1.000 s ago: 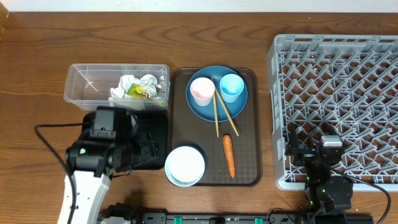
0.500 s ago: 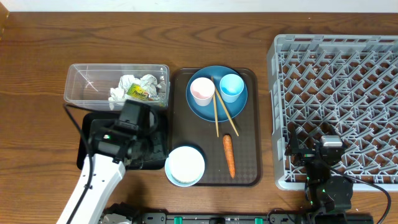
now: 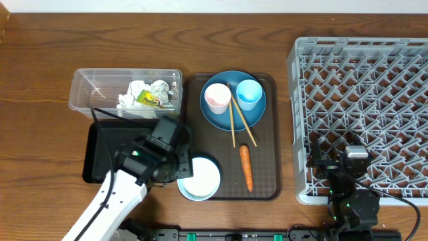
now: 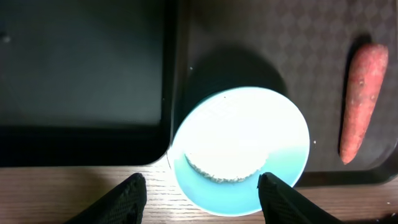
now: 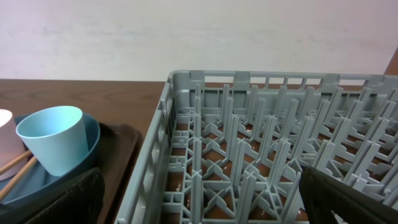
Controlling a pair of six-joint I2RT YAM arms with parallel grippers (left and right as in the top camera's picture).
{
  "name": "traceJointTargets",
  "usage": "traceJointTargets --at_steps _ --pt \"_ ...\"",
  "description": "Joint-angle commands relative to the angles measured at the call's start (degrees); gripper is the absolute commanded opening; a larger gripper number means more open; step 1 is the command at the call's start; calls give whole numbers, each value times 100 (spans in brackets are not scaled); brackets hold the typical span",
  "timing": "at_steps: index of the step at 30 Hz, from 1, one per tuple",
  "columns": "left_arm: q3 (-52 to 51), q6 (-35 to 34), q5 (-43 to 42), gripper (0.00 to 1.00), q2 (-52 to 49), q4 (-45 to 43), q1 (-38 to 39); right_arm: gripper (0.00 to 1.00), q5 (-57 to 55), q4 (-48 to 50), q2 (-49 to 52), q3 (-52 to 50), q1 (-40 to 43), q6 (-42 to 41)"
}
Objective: Sort waste into correct bins and load items into the dishwasher rack
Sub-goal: 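Reach left gripper toward the white bowl on the brown tray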
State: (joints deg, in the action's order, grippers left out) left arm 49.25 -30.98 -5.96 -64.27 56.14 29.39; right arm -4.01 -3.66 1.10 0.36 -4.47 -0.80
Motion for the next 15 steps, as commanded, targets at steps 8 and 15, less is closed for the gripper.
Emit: traceJointTargets --at_steps 8,15 --pt "-31 -815 260 61 -472 -297 1021 99 -2 -24 -7 -4 74 46" --pt "-31 -1060 254 61 -1250 -1143 1746 99 -2 -24 -7 -4 74 46"
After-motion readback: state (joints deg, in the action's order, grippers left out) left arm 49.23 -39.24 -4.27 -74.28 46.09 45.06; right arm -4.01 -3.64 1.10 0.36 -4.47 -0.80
